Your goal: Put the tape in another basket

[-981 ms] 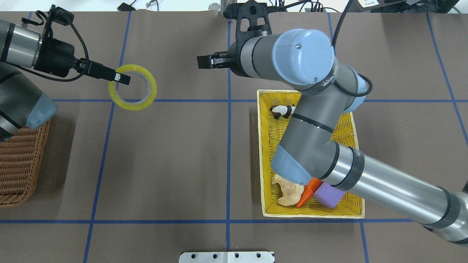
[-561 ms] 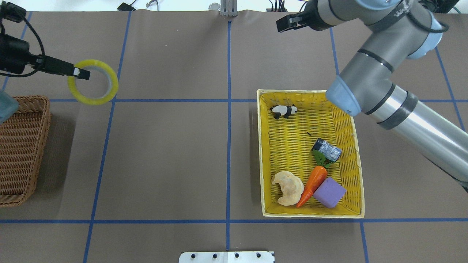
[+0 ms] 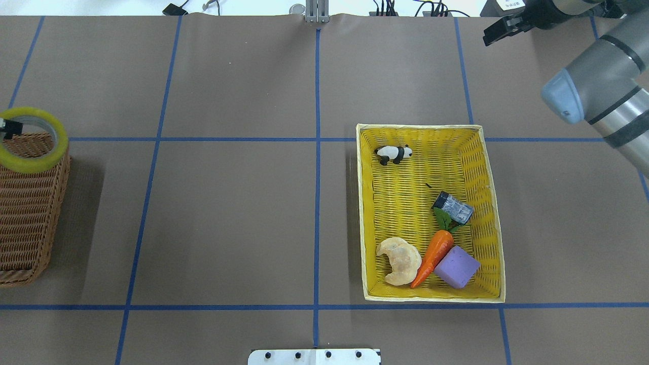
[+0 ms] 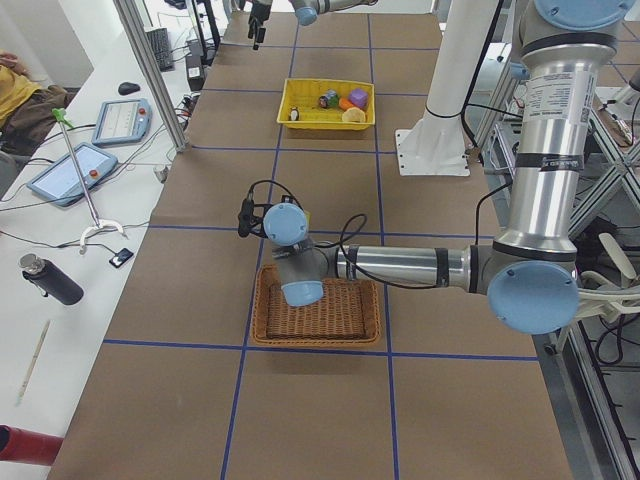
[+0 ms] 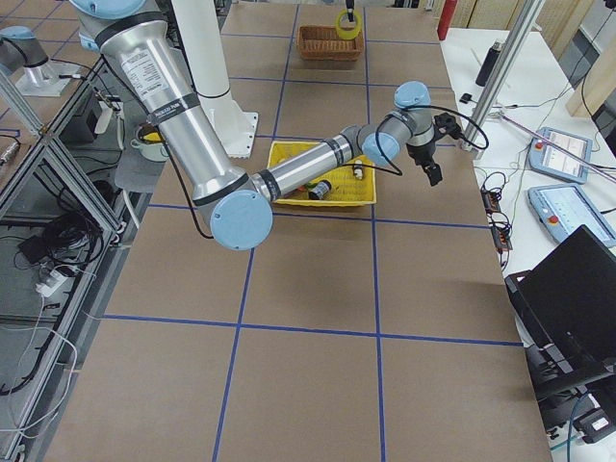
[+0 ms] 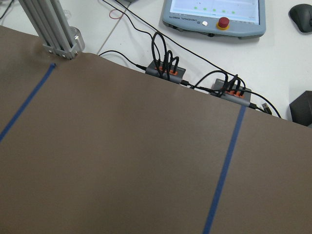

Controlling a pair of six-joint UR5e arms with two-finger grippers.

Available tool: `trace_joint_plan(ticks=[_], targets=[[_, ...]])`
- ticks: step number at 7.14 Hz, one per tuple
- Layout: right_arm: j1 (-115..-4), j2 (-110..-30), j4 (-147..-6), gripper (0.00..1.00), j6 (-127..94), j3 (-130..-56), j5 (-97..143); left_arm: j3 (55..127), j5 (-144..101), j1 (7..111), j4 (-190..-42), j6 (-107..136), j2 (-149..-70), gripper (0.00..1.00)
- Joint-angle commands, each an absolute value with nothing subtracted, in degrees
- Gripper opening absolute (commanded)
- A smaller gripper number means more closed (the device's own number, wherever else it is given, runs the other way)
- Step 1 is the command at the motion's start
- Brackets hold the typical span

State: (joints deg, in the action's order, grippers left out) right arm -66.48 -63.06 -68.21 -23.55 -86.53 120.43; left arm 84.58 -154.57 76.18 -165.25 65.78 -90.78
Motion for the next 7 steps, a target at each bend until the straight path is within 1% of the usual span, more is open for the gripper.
trace_joint_plan(ticks=[1,3,5,7], targets=[[-72.92,-70.8,-68.2,0.99,-14.72,-86.48,126.53,81.85,-155.04,77.69,-165.59,66.53,-85.88,0.0],[-76.45,-75.12,-68.2,0.99,-14.24,-86.4,130.24,73.43,-154.95,77.52,-170.92,66.45,-86.48,0.01],[-78.83,-77.51,-68.38,1.0,-10.75,-86.4,131.65,72.51,-154.69,77.35,-171.82,66.27,-86.66,0.26],[-78.93,-78.13,-68.29,1.0,-9.76,-86.22,131.49,68.06,-153.9,77.17,-178.29,66.09,-87.27,0.46]])
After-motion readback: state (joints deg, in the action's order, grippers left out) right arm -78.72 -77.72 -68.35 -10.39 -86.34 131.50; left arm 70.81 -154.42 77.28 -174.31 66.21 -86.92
